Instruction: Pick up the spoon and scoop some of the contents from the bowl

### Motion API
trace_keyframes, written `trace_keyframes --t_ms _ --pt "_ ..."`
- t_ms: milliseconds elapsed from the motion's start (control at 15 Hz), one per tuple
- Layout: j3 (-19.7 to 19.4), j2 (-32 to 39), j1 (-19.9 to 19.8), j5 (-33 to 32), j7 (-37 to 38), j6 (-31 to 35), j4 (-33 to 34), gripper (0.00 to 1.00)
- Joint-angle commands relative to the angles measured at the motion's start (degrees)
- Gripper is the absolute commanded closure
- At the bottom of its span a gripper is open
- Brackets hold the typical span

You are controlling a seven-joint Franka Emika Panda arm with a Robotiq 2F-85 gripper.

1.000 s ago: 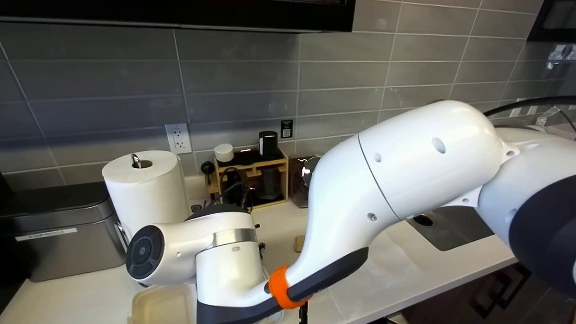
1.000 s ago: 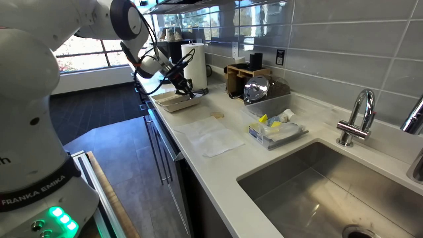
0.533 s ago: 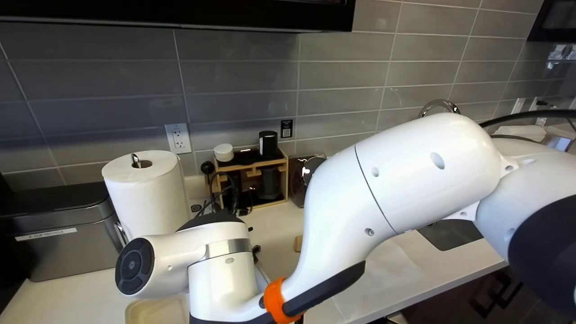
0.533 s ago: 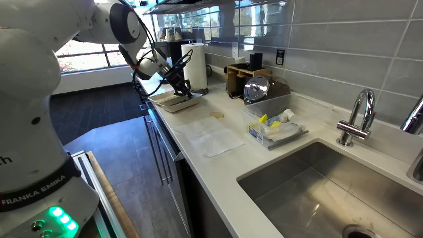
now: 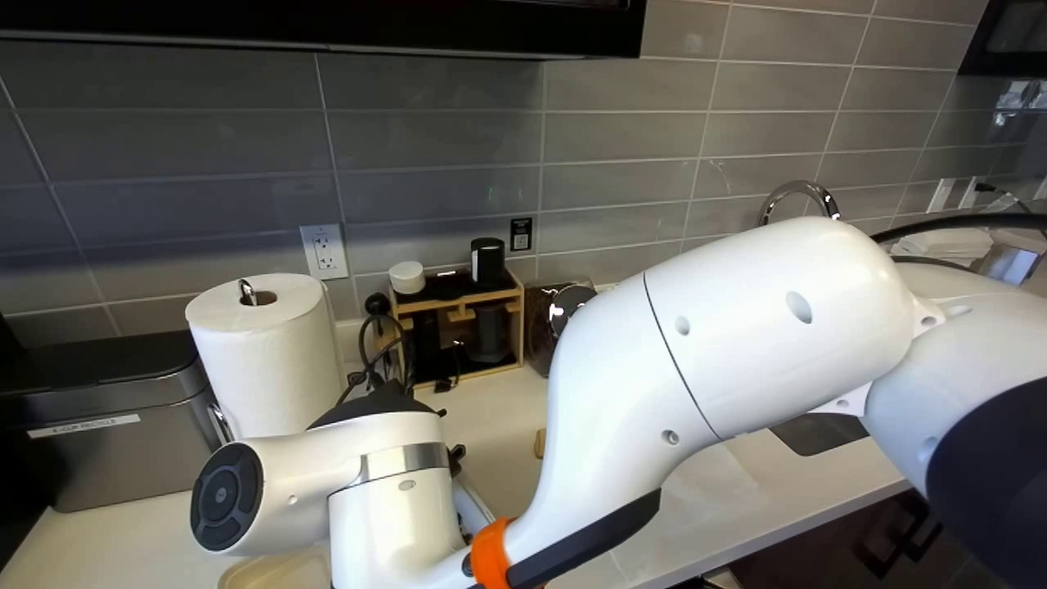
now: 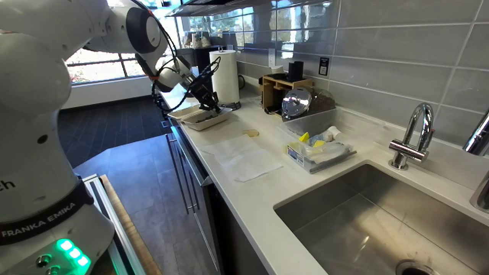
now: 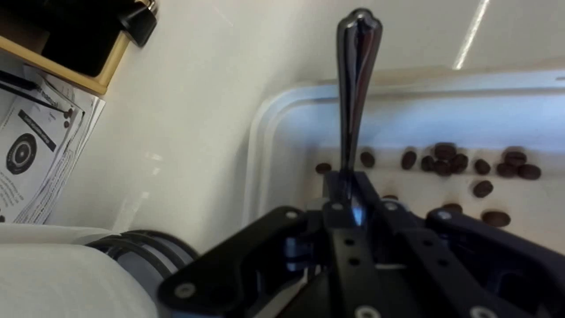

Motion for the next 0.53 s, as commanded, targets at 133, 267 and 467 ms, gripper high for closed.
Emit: trace_keyframes --t_ms 133,267,467 --pt "0.7 2.2 0.0 -0.3 -7.3 -1.3 2.9 0.98" --pt "0.6 2.2 -0.1 -0.6 -10.5 -1.0 3.0 0.98" --pt "0.9 2.4 -0.4 -0.3 -15.1 -0.1 3.4 0.98"
